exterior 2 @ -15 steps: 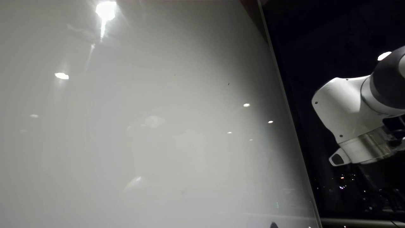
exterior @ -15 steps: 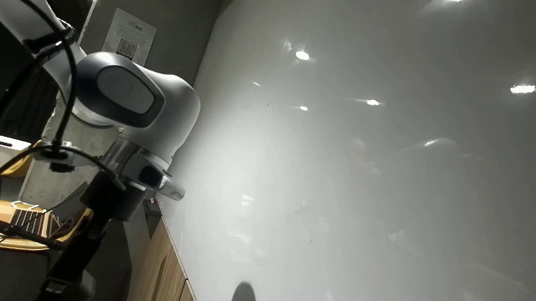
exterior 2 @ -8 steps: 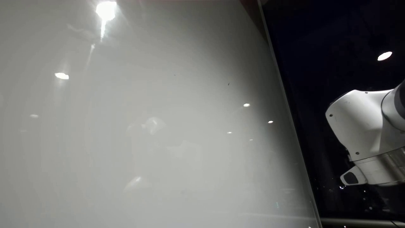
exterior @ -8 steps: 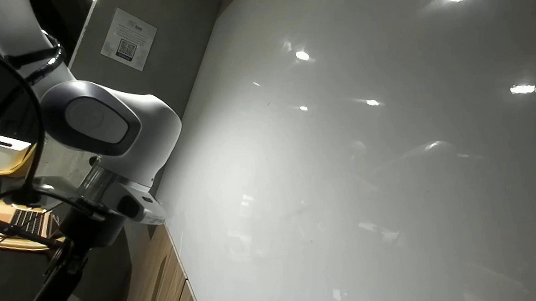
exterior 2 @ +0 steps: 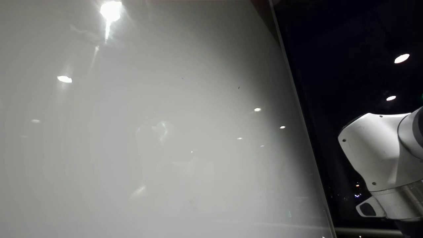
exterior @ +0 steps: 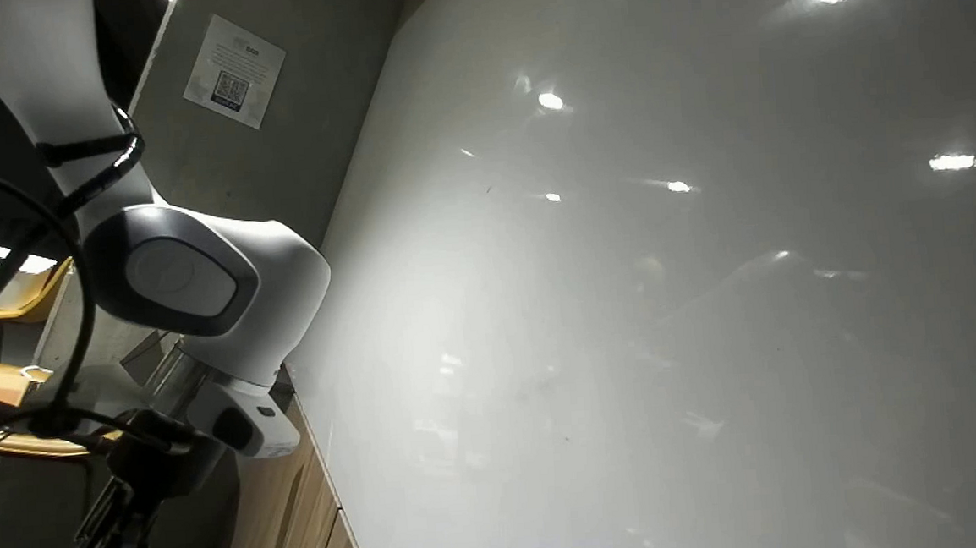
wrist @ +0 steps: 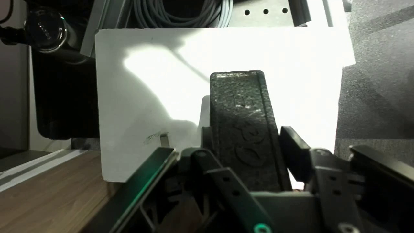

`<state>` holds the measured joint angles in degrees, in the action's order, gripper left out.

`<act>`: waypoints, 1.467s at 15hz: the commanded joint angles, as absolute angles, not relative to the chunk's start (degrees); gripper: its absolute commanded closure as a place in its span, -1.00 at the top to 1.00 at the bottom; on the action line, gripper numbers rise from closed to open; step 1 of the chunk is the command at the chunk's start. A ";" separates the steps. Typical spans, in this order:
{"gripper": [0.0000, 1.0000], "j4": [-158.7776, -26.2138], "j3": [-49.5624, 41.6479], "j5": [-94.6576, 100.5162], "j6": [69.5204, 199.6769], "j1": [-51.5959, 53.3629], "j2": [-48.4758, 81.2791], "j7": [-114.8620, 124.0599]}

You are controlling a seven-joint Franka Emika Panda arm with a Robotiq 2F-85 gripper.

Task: Rub the white board

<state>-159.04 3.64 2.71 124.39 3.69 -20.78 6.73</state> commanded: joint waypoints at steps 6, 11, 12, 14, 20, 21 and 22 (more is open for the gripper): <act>-0.43 -158.95 3.64 4.85 132.83 2.36 -14.70 5.73; -0.43 -158.99 3.62 8.21 135.52 1.20 -11.59 6.58; -0.43 -158.99 3.60 8.92 136.02 0.98 -10.92 6.72; -0.43 -158.99 3.46 10.17 136.71 0.55 -9.63 7.07; -0.43 -158.84 3.42 11.16 137.51 0.43 -7.15 7.68; -0.43 -158.81 3.53 10.99 137.43 0.61 -7.04 7.74; -0.43 -158.80 3.59 10.93 137.37 0.70 -6.97 7.77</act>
<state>-158.86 3.48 10.14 136.11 0.60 -8.23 6.76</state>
